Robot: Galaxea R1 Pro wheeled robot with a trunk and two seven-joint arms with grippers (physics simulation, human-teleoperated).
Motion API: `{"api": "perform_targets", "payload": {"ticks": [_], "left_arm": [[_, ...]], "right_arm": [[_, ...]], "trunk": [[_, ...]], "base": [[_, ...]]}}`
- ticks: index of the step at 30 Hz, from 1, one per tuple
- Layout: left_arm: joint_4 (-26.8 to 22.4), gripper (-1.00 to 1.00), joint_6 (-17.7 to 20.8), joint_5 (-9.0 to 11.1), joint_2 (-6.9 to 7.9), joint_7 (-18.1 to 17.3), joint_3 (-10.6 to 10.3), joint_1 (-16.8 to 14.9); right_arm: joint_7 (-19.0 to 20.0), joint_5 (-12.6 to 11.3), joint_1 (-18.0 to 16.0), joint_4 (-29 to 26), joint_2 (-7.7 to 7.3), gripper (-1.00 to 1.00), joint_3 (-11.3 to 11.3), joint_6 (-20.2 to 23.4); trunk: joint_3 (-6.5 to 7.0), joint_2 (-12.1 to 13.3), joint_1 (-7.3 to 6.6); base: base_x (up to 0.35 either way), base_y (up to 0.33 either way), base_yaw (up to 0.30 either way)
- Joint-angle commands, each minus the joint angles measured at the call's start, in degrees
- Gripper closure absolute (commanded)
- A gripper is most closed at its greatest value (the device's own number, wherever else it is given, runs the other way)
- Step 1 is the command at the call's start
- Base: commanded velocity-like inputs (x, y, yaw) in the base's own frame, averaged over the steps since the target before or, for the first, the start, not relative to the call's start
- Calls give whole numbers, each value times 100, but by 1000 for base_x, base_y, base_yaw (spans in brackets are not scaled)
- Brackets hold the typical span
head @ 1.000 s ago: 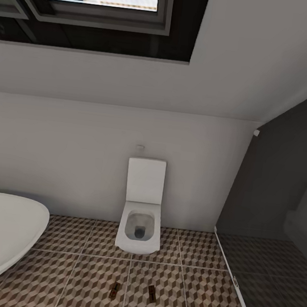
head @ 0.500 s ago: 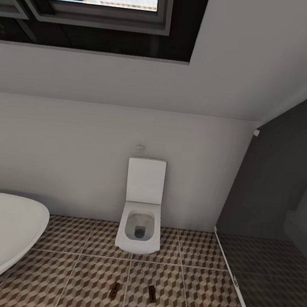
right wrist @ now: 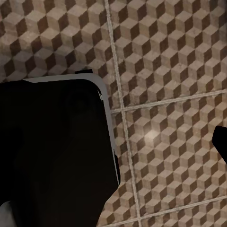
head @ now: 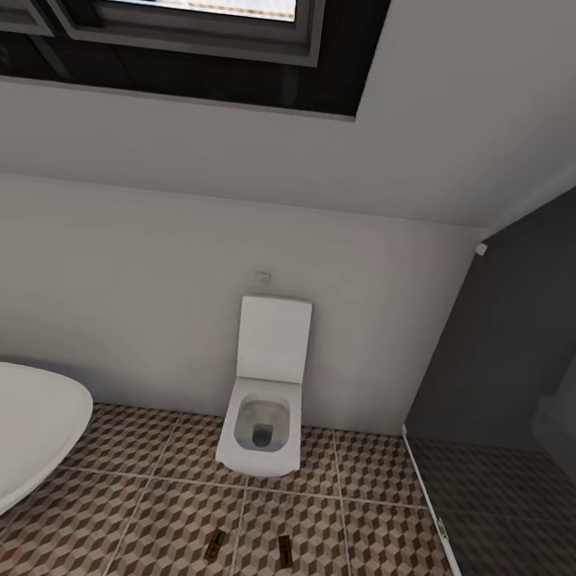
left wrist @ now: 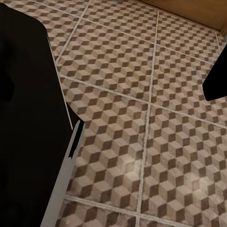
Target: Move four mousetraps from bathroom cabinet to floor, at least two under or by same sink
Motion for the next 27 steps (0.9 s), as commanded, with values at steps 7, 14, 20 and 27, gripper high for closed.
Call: {"api": "perform_targets", "payload": {"ticks": [7, 14, 20, 27], "left_arm": [[-1, -100, 22, 41, -1, 12, -48, -5], [-1, -100, 22, 41, -1, 12, -48, -5], [-1, -100, 22, 41, -1, 12, -49, -5], [-1, -100, 22, 41, -1, 12, -48, -5]], "right_arm": [[-20, -41, -3, -1, 0, -100, 49, -10], [-20, -41, -3, -1, 0, -100, 50, -10], [-17, -41, -3, -1, 0, -100, 49, -10], [-19, -41, -3, -1, 0, -100, 49, -10]], "trunk": [[-13, -12, 3], [-13, -12, 3], [-13, -12, 3], [-13, -12, 3]], "base": [[0, 0, 0], [0, 0, 0], [0, 0, 0], [0, 0, 0]]}}
